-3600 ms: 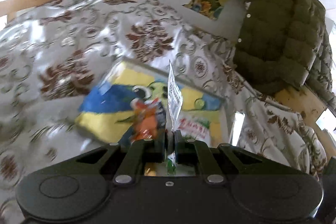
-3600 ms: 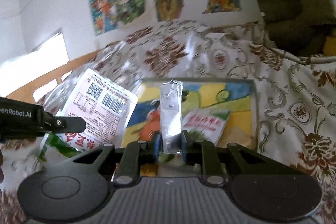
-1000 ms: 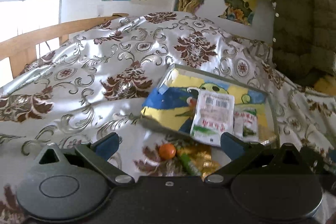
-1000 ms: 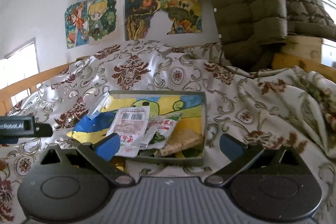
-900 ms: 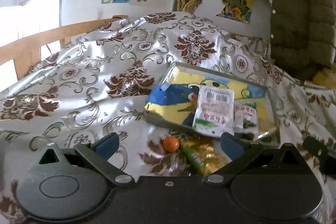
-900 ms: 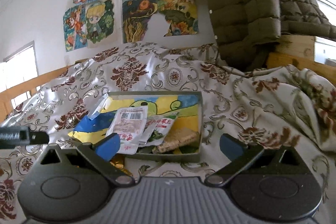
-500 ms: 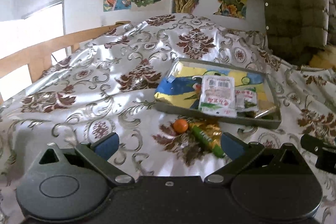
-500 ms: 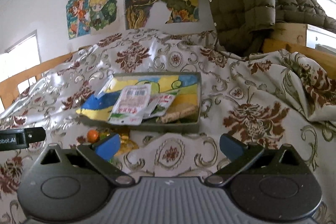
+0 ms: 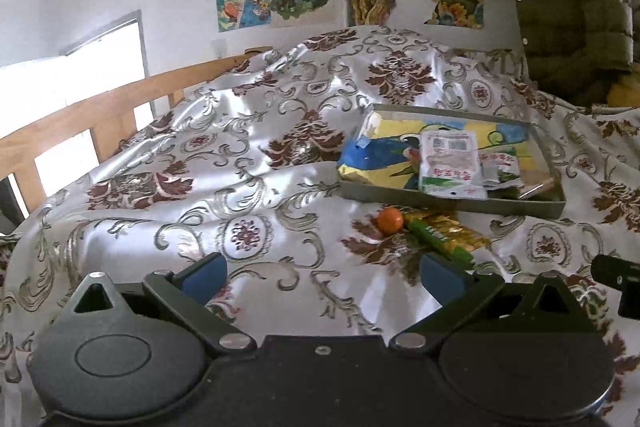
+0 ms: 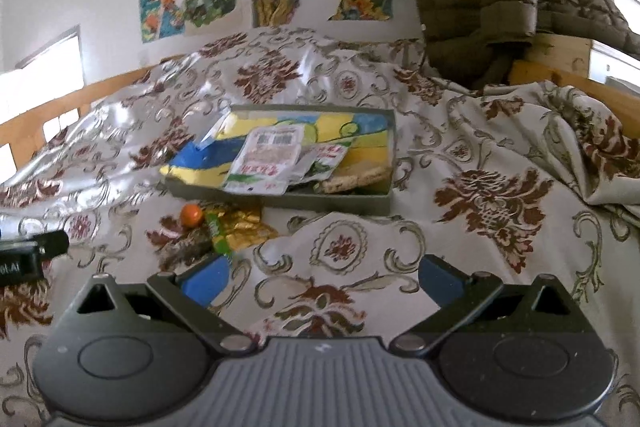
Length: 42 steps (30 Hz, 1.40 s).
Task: Organize snacks
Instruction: 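Open both tools and withdraw them from the tray, then move left tool toward the brown dried snack packet while right tool approaches the green stick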
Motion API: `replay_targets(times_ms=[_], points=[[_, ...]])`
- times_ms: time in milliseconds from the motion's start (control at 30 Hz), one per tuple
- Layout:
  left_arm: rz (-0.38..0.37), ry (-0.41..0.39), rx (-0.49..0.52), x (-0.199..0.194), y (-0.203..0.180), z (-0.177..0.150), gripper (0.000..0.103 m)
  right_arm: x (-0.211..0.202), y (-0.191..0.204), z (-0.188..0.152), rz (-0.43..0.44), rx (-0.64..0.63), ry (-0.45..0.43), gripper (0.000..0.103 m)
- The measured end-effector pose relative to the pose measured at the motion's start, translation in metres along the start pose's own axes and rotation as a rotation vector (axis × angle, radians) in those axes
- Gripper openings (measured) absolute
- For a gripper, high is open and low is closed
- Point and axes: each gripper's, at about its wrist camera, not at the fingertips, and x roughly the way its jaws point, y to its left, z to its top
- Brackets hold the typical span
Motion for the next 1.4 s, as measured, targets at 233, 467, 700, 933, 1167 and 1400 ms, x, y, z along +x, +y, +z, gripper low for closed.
replay_targets(times_ms=[233,467,700,933,1167,1400], points=[[0.015,0.017,0.039,0.003,0.013,-0.011,0.102,0.008,0.014,-0.005,0.019,-0.046,0.039,0.103],[0.024,0.058,0.032,0.011,0.023,-0.022,0.102,0.014,0.024,-0.010,0.040,-0.076,0.082,0.103],[0.032,0.085,0.039,0.018,0.026,-0.030,0.102,0.021,0.036,-0.014,0.061,-0.118,0.107,0.103],[0.039,0.117,0.032,0.024,0.029,-0.035,0.102,0.026,0.044,-0.017,0.078,-0.146,0.120,0.103],[0.061,0.130,0.028,0.028,0.034,-0.036,0.102,0.029,0.049,-0.017,0.108,-0.155,0.125,0.103],[0.086,0.155,0.014,0.033,0.039,-0.039,0.102,0.031,0.062,-0.019,0.143,-0.200,0.134,0.103]])
